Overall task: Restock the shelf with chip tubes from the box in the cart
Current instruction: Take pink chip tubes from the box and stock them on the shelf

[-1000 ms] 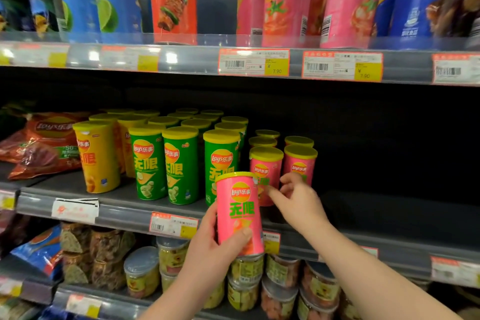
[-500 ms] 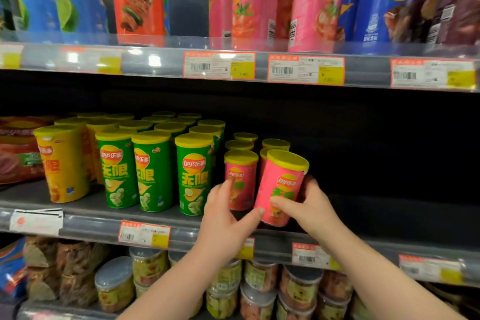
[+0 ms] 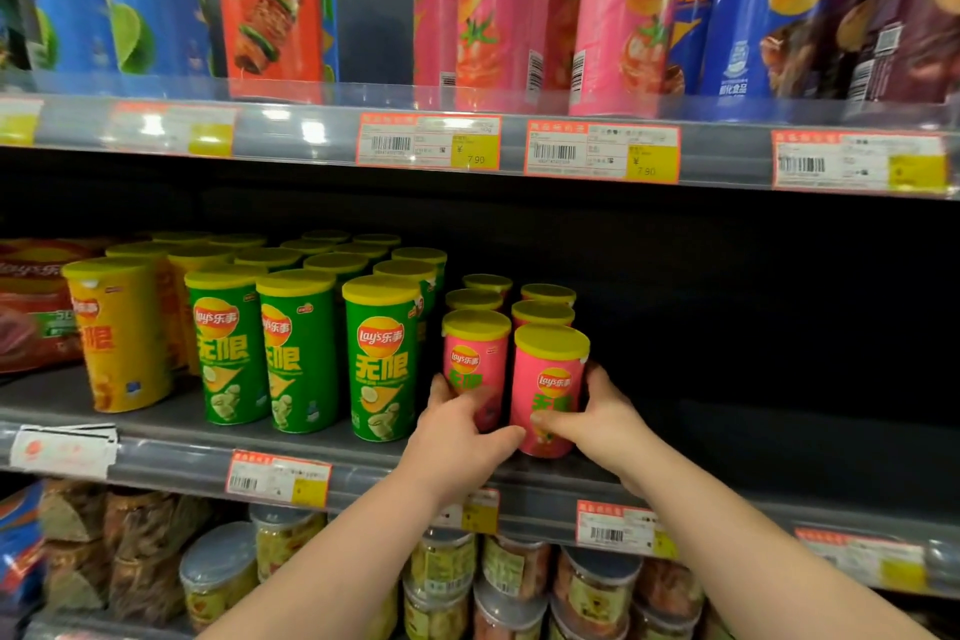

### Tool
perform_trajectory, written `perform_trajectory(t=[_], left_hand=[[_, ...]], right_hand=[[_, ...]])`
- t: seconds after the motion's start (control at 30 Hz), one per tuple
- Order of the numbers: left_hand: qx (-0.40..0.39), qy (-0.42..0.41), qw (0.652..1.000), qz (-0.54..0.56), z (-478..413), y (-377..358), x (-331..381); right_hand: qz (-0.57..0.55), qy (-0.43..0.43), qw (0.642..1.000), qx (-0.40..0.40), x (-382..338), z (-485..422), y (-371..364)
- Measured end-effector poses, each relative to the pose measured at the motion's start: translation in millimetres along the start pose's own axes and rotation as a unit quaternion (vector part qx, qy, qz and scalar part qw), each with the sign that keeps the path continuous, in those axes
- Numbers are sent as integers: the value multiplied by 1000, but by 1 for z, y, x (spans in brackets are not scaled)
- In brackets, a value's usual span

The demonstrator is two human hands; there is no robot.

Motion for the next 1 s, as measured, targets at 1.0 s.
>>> perform_trajectory(t=[1.0], left_hand=[[19,25,996,-78,-21,-4,-7]], right_hand=[[56,-19,998,7,16,-40,-3]])
Point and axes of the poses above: each hand's wrist, its own z-axis away from the middle knuckle, its own y-axis out of the back of the hand, x = y × z, the point moved 8 cm from there along -z, towards the middle knuckle, and after that the axes turned 1 degree about -y, right-handed, at the moved point
